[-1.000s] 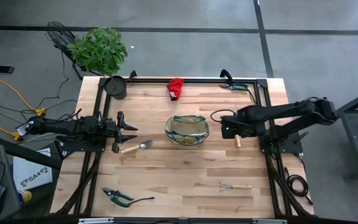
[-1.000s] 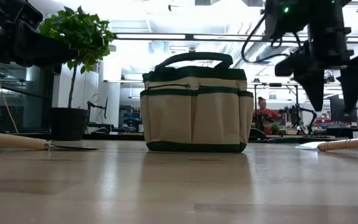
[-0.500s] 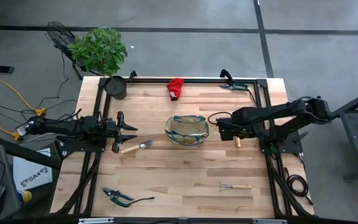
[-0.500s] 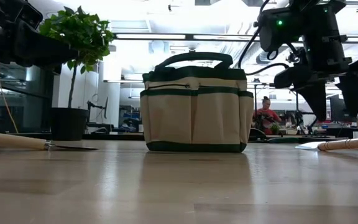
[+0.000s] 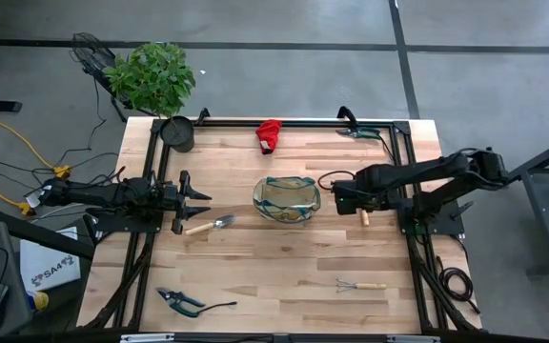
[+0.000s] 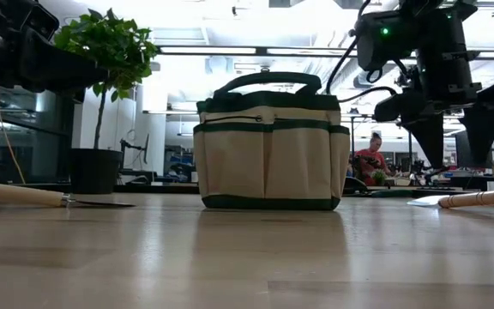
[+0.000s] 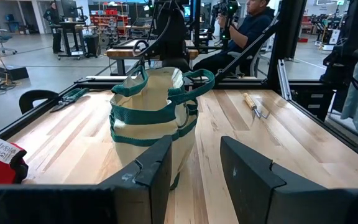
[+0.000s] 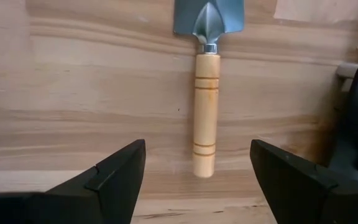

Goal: Pick & Place Garden tools in Gardening bag
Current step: Put the right trowel into the gardening bag

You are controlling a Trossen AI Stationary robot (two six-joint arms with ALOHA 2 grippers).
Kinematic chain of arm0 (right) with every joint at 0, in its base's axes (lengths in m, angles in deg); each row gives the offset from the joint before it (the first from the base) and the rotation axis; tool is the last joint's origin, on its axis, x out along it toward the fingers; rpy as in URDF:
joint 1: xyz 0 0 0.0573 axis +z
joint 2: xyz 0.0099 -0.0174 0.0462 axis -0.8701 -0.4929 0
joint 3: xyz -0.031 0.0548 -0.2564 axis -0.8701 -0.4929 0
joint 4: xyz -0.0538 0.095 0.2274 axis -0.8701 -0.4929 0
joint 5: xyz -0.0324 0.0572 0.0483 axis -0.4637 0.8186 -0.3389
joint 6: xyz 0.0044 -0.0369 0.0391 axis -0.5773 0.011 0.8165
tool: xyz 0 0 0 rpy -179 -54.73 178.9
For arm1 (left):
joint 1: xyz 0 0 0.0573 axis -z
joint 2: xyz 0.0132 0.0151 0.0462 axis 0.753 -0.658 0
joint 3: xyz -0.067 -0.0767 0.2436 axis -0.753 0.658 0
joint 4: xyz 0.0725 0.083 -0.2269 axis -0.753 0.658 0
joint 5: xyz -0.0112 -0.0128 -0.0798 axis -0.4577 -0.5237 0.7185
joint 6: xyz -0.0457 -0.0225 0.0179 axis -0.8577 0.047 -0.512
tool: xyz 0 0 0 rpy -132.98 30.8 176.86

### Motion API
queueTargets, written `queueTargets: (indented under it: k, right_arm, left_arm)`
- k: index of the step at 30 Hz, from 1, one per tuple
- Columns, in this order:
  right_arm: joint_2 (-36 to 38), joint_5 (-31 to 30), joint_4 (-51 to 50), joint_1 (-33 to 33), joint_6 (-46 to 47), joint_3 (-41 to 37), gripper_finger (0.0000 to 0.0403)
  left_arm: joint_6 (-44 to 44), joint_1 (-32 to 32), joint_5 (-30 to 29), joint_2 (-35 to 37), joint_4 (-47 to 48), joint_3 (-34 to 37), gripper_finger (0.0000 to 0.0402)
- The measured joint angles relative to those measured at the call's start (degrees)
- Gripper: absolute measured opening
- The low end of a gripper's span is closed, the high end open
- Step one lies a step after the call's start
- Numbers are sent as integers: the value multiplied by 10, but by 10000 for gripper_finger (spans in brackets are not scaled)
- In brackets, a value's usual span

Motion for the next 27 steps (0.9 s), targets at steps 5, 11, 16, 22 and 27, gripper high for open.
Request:
queueTargets:
  k: [5,11,16,22,27]
  right_arm:
    - [0,2,13,0,1,-24,282]
    - [0,25,45,0,5,-48,282]
    - [0,31,70,1,10,-64,282]
    - [0,37,76,1,13,-77,282]
    - [0,44,109,1,13,-97,282]
  left_arm:
    - [0,0,0,0,0,0,134]
    - [0,0,0,0,0,0,134]
    - [0,0,0,0,0,0,134]
    - [0,0,0,0,0,0,134]
    - [0,0,0,0,0,0,134]
